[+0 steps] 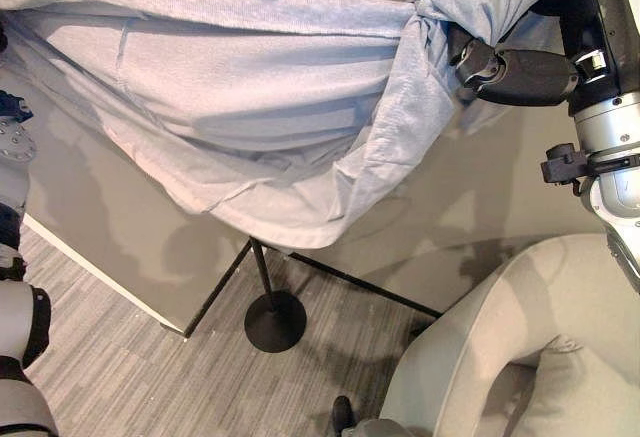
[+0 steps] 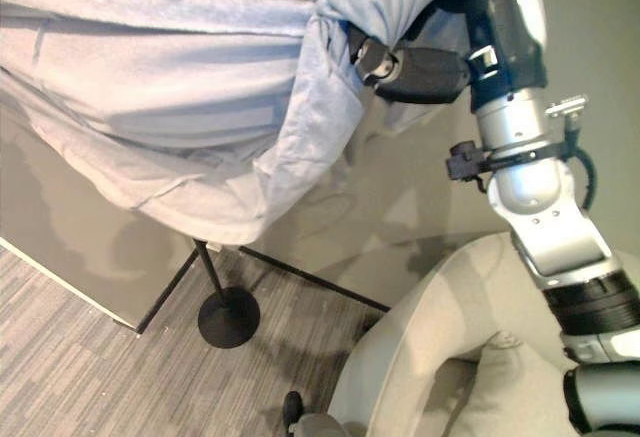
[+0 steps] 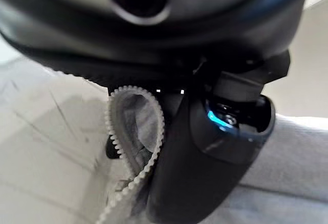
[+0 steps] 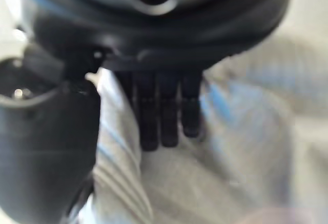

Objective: Hang the clothes on the sofa on the clothes rack.

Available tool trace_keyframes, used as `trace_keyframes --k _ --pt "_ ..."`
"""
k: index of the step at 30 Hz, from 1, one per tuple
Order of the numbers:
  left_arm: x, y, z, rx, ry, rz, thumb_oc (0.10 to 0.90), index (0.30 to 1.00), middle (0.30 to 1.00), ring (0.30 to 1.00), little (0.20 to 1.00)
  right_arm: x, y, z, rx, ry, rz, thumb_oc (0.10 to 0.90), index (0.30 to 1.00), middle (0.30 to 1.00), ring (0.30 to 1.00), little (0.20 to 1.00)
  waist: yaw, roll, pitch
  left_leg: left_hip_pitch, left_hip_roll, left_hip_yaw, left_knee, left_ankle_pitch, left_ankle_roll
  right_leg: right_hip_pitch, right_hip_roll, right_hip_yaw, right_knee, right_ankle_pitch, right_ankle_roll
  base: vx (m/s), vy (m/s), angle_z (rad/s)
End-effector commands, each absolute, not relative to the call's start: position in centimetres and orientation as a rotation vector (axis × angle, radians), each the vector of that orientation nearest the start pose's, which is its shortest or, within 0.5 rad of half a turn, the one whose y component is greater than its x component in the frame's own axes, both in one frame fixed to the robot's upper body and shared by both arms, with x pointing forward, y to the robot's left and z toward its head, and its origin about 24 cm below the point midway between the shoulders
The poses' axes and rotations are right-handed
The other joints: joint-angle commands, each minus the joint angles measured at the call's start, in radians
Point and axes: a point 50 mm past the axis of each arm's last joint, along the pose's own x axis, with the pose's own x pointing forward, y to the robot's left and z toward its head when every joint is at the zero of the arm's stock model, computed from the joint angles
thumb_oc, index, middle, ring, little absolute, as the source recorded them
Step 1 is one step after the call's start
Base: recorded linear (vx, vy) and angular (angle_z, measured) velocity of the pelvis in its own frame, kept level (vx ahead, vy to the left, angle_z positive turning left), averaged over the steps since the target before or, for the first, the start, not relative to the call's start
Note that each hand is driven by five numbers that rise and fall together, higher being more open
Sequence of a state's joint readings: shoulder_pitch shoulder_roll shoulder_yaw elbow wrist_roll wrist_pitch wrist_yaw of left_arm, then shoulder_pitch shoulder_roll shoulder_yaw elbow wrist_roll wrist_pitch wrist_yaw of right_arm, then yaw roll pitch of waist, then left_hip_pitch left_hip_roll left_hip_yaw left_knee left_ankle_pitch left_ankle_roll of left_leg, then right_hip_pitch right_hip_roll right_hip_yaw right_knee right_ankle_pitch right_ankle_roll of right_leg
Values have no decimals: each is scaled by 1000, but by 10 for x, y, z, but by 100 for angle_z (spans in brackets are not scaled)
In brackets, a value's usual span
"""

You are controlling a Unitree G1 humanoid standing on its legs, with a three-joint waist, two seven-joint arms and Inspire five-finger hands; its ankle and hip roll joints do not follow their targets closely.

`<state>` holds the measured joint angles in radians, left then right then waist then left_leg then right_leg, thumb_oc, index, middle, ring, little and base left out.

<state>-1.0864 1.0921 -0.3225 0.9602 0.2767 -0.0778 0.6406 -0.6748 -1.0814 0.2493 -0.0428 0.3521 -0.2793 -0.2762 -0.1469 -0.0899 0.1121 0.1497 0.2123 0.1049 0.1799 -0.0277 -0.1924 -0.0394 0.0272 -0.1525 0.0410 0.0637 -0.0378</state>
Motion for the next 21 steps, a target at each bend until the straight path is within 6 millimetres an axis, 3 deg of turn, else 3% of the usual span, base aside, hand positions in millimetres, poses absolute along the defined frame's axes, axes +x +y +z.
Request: trace_keyframes --k 1,2,4,8,11,13,19,21 --pt "262 438 334 1337 -314 1269 400 300 300 300 300 266 -237 365 -552 -1167 -142 400 300 300 300 300 21 3 -169 0 -60 45 145 -26 91 70 -11 45 -107 -27 106 133 49 -18" --pt "257 447 323 1331 -243 1286 400 300 300 300 300 265 -233 370 -540 -1188 -134 400 300 300 300 300 49 -20 -152 -57 -80 55 98 -103 122 101 -37 59 -116 -36 114 83 57 -3" --pt "255 450 319 1334 -227 1289 400 300 300 300 300 265 -230 371 -538 -1201 -126 400 300 300 300 300 63 -28 -147 -86 -106 37 63 -112 130 103 -47 71 -118 -38 118 77 67 8" --pt "239 464 312 1398 -144 1296 400 300 300 300 300 273 -226 380 -518 -1198 -115 400 300 300 300 300 120 -26 -113 -181 -150 -74 -42 -19 101 136 -47 123 -115 -54 118 109 108 -43" --pt "230 475 304 1443 -47 1285 400 300 300 300 300 284 -221 384 -542 -1153 -89 400 300 300 300 300 125 -17 -115 -162 -150 -84 -96 -4 100 142 -51 132 -115 -55 124 127 137 -30" --pt "227 483 292 1446 50 1273 400 300 300 300 300 299 -216 383 -578 -1075 -57 400 300 300 300 300 123 -4 -136 -110 -143 -73 -197 18 104 139 -53 138 -118 -57 131 144 209 -16" --pt "239 479 273 1480 116 1179 400 300 300 300 300 310 -217 379 -639 -990 -45 400 300 300 300 300 109 4 -152 -70 -160 -30 -266 25 119 120 -74 150 -113 -55 151 95 169 9" --pt "254 469 251 1513 133 1084 400 300 300 300 300 308 -215 367 -619 -975 -6 400 300 300 300 300 102 4 -144 -68 -172 -21 -267 14 132 112 -86 158 -103 -53 160 58 168 7"
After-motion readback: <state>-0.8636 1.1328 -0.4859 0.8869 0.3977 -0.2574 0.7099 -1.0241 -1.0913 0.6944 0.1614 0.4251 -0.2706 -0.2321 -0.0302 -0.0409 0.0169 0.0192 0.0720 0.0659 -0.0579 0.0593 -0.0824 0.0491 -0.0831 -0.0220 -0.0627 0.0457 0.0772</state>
